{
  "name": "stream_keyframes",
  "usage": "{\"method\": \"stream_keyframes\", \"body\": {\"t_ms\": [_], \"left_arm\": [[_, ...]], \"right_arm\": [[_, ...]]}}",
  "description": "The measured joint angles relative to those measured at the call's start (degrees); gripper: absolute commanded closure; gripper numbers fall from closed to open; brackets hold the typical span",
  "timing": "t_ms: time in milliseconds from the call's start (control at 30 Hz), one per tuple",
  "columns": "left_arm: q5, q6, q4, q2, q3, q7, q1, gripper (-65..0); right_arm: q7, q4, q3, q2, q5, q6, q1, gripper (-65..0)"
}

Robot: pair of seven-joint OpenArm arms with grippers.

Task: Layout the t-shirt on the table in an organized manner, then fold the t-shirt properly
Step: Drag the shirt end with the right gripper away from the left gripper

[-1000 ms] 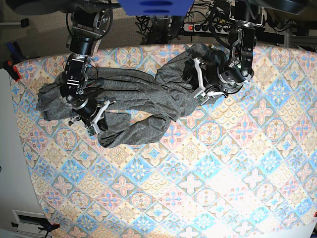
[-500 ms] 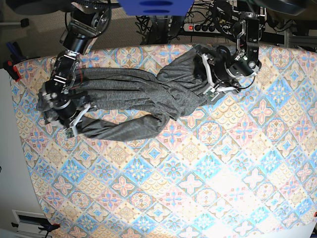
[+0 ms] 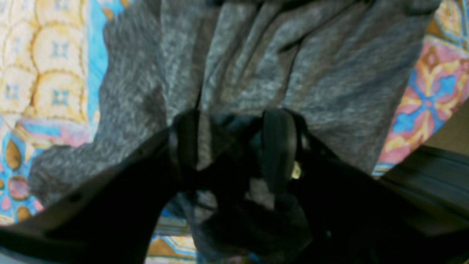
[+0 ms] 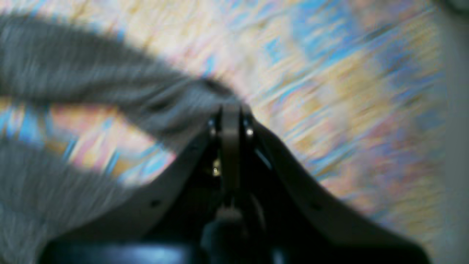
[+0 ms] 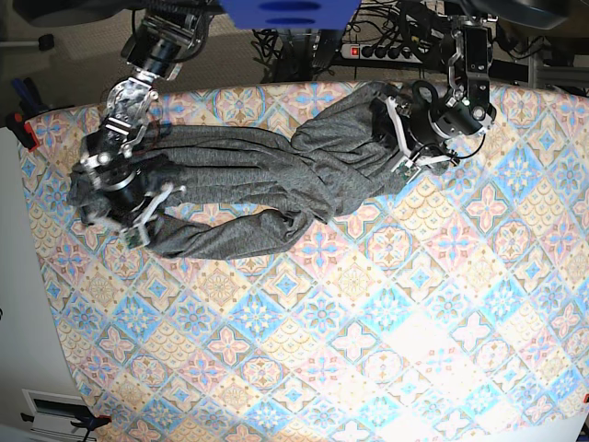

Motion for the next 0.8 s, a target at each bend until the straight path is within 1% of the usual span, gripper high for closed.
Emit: {"method": "stream_keyframes", "body": {"t_ms": [100, 200, 233, 400, 467, 600, 733, 800], "left_arm": [[0.0, 0.0, 0.0, 0.0, 0.17, -0.17, -0.26, -28.1], [0.0, -0.02, 0.0, 0.02, 0.22, -0.17, -0.13, -28.1], [0.0, -0.02, 0.0, 0.02, 0.22, -0.17, -0.13, -28.1], [-0.02, -0.02, 0.0, 0.02, 0.22, -0.2, -0.31, -28.1], [0.02, -0.02, 0.0, 0.04, 0.26, -0.15, -0.24, -28.1], [0.02, -0.02, 0.0, 0.02, 0.26, -0.17, -0.26, -28.1], [0.04, 0.0, 0.0, 0.02, 0.26, -0.17, -0.26, -28.1], [0.02, -0.02, 0.0, 0.02, 0.26, -0.17, -0.26, -28.1]], "right_arm": [[0.92, 2.25, 3.78, -0.07, 1.42, -0.85, 1.07, 0.0], [-0.28, 2.16, 8.41, -1.49, 3.06, -0.28, -0.09, 0.0], [-0.66, 2.12, 9.46, -1.49, 3.23, -0.2, -0.42, 0.0], [0.33, 2.16, 11.98, -1.2, 4.48, -0.61, 0.37, 0.0], [0.17, 2.25, 14.05, -1.64, 6.8, -0.07, 0.35, 0.0], [-0.15, 4.11, 19.74, -1.62, 10.84, -0.31, 0.22, 0.0], [-0.07, 4.35, 23.34, -1.36, 11.69, -0.48, 0.48, 0.0], [-0.2, 4.15, 23.63, -1.51, 11.65, -0.48, 0.35, 0.0]]}}
